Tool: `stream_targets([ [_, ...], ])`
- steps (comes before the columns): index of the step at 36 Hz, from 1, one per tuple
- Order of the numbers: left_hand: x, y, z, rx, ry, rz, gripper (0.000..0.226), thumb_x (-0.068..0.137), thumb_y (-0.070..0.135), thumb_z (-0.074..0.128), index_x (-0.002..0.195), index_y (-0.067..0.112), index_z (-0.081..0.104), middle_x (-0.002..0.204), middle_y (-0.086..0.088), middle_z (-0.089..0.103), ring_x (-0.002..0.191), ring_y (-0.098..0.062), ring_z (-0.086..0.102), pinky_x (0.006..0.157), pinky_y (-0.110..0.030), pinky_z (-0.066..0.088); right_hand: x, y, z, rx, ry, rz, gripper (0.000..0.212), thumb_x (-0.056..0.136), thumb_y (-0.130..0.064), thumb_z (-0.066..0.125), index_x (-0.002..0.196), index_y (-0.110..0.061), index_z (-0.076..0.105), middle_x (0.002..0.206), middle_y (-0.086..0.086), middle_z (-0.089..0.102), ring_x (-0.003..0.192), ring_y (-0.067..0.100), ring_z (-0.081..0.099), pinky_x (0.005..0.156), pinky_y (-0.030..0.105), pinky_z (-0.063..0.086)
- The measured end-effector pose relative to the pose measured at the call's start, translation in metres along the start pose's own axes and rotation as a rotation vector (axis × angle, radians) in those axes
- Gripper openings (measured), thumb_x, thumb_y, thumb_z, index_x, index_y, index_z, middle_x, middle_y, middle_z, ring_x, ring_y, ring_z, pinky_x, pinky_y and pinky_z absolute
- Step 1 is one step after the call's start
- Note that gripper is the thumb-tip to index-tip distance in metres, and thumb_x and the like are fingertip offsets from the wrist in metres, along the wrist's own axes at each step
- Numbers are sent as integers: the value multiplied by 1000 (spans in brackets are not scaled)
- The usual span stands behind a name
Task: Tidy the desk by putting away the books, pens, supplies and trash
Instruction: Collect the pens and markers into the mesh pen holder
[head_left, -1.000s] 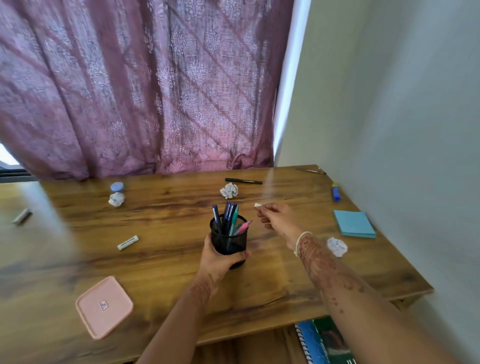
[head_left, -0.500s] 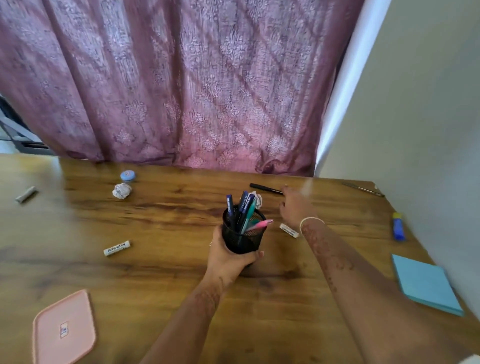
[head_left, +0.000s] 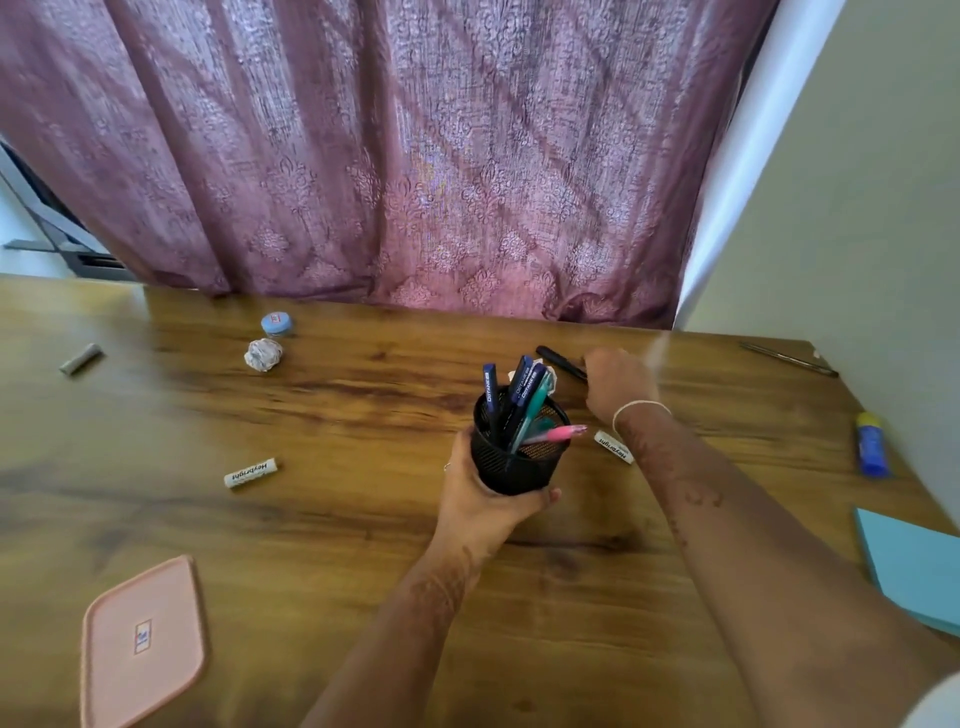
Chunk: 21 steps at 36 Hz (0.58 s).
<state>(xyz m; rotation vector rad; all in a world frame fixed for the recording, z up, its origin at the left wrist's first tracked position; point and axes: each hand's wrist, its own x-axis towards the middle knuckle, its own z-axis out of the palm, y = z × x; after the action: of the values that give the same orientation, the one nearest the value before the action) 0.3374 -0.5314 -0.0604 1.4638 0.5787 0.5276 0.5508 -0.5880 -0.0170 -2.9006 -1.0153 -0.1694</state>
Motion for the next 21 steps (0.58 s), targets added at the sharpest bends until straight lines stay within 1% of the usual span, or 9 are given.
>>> stream_targets([
  [2,0,1,-1,-5,-3,-12,99,39,29,95,126,32,48,124,7,61,116,-10,58,97,-42,52,1,4,-3,163,1,63,33,81,-4,63,113,-8,63,112,13,65,104,32,62,87,38,52],
  [4,-1,2,-1,-20,-10,-21,98,43,21,96,127,29,48,123,7,62,115,-10,59,98,-42,52,-1,6,-11,459,12,154,50,77,-6,69,126,-9,59,115,8,66,103,27,63,92,38,52],
  [5,-1,1,-1,-28,-11,-23,97,44,17,96,127,28,48,122,8,63,115,-10,59,97,-42,52,-4,6,-16,636,29,193,55,75,-8,72,128,-10,58,112,6,67,100,23,65,91,37,54],
  [7,-1,1,-1,-25,-2,-29,97,43,19,96,126,30,48,121,8,63,114,-10,60,97,-43,53,-13,3,-30,958,50,217,48,75,-8,73,121,-10,61,105,5,68,92,21,68,86,37,57],
  [9,-2,2,0,-19,9,-29,95,40,24,96,123,33,49,120,8,63,114,-11,60,96,-43,53,-26,-1,-44,1202,45,191,31,76,-5,74,105,-13,67,101,9,70,92,24,69,86,41,57],
  [12,-3,4,2,-19,19,-25,89,48,10,95,122,28,50,118,8,63,111,-7,60,96,-38,53,-49,-7,-66,1475,26,139,15,78,-9,77,91,-14,72,100,12,72,99,28,68,93,44,53],
  [15,-4,7,3,-16,22,-33,86,50,9,95,122,25,50,119,7,62,113,-9,59,96,-36,53,-70,-13,-85,1472,7,69,17,79,-13,77,93,-8,70,92,7,72,87,16,68,86,33,54],
  [17,-4,9,3,-13,23,-44,84,50,10,95,119,27,50,119,8,62,112,-9,58,97,-35,52,-81,-19,-92,1385,-40,9,24,76,-16,79,94,-5,69,91,11,73,80,15,68,80,32,55],
  [21,-7,15,3,2,16,-54,82,54,8,93,118,29,47,115,12,60,110,-8,57,95,-30,50,-96,-27,-94,1251,-89,-62,24,74,-12,81,93,-9,66,86,10,72,79,17,68,74,34,58],
])
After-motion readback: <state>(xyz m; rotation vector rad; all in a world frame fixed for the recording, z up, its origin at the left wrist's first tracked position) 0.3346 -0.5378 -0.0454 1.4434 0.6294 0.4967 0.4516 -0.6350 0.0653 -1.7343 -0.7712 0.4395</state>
